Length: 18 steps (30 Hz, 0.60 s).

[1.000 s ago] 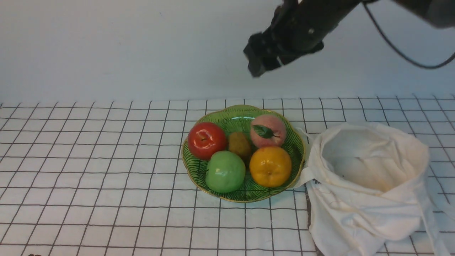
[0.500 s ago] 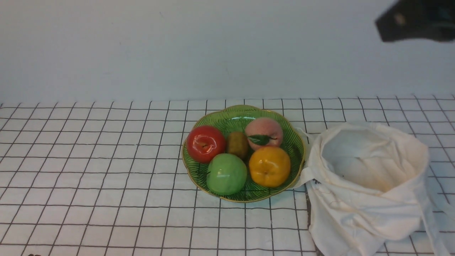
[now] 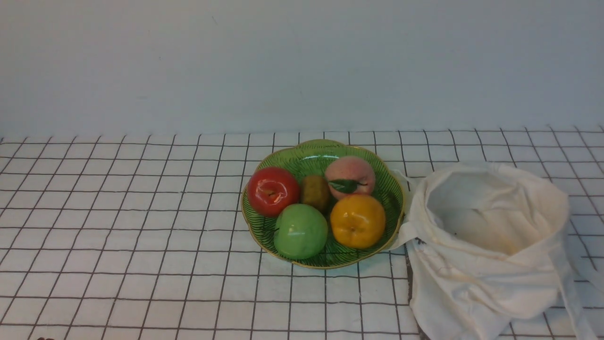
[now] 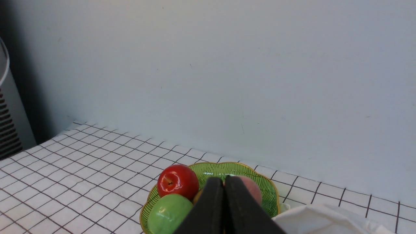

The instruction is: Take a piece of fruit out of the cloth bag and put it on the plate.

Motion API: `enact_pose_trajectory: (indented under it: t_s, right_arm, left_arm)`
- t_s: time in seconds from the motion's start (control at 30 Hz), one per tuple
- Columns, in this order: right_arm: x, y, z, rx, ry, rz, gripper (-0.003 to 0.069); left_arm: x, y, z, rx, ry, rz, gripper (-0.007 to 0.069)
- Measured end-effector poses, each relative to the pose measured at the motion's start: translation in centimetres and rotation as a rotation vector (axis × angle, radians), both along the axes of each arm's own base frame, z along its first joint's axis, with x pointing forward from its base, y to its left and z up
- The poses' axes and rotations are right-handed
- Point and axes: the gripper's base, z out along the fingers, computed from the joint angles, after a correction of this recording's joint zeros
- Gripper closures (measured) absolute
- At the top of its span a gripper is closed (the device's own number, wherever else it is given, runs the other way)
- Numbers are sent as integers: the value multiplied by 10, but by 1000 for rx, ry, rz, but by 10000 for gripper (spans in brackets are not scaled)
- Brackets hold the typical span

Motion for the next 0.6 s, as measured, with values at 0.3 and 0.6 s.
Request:
enact_pose_trajectory:
  t_s: [0.3,0.6]
  right_arm:
    - [1,-1,-2,-24,-45,-11,673]
    - [1,-1,-3,-25,-45,-11,673]
  left_arm:
    - [0,0,0,0,0,0,632]
    - [0,0,0,0,0,0,632]
